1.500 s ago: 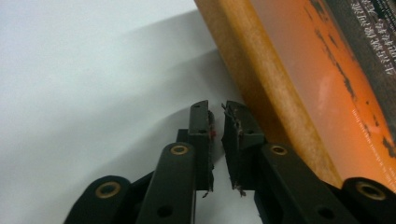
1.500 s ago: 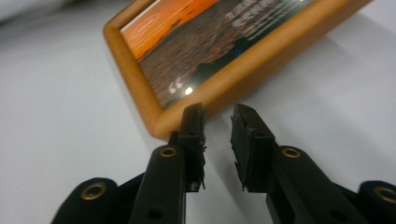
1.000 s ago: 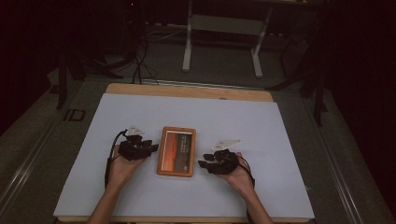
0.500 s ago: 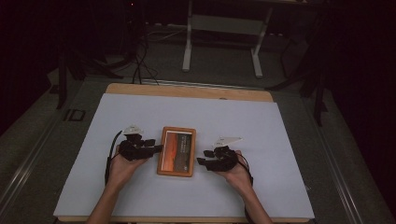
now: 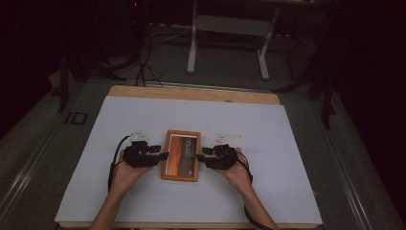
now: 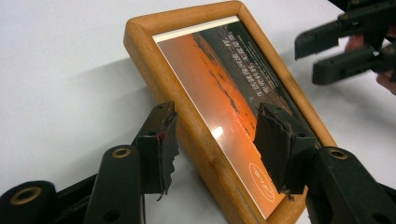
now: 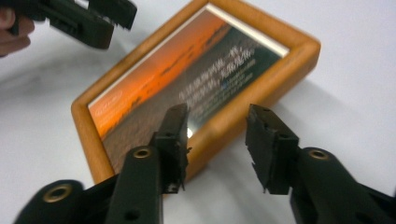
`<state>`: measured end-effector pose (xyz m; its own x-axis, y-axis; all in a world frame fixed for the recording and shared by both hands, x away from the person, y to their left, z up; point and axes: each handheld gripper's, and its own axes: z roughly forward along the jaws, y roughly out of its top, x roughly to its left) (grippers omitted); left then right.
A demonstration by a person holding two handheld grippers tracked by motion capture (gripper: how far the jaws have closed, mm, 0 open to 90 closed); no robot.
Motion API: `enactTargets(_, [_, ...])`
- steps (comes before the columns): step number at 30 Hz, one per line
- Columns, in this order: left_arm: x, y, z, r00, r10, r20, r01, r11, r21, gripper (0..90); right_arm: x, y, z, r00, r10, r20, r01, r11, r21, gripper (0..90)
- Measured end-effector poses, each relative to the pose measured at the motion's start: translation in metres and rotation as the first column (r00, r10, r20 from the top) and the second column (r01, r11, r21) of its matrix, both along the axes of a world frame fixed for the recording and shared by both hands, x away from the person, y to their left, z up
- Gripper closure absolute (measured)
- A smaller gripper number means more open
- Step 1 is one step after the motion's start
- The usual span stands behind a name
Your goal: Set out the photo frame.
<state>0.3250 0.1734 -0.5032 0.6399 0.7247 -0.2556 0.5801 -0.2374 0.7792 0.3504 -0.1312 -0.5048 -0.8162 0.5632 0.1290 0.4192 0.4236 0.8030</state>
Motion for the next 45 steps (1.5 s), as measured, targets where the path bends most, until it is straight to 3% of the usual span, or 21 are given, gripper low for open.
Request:
enactTargets(9, [-0.005, 0.000, 0.004, 0.9999, -0.003, 0.015, 0.003, 1.0000, -0.002, 48.6, 0.016, 0.008, 0.010, 0.9991, 0.000, 0.043, 0.000, 1.000, 0.001, 69.4])
enactTargets(16, [-0.008, 0.000, 0.005, 0.9999, -0.007, 0.014, 0.007, 1.0000, 0.004, 48.6, 0.028, 0.009, 0.016, 0.9962, -0.049, 0.071, 0.049, 0.999, 0.008, 70.5])
enactTargets(23, [-0.010, 0.000, 0.006, 0.9998, -0.006, 0.017, 0.006, 1.0000, 0.007, 48.4, 0.038, 0.016, 0.019, 0.9923, -0.043, 0.116, 0.044, 0.999, -0.003, 88.4])
enactTargets(32, [-0.011, 0.005, 0.008, 0.9992, 0.030, 0.027, -0.030, 0.9996, -0.001, 48.3, 0.051, 0.032, 0.009, 0.9932, -0.052, 0.104, 0.058, 0.997, -0.058, 90.0])
enactTargets(45, [-0.013, 0.005, 0.013, 0.9989, 0.031, 0.035, -0.031, 0.9995, -0.009, 48.1, 0.056, 0.031, 0.005, 0.9947, -0.060, 0.084, 0.063, 0.997, -0.044, 90.0])
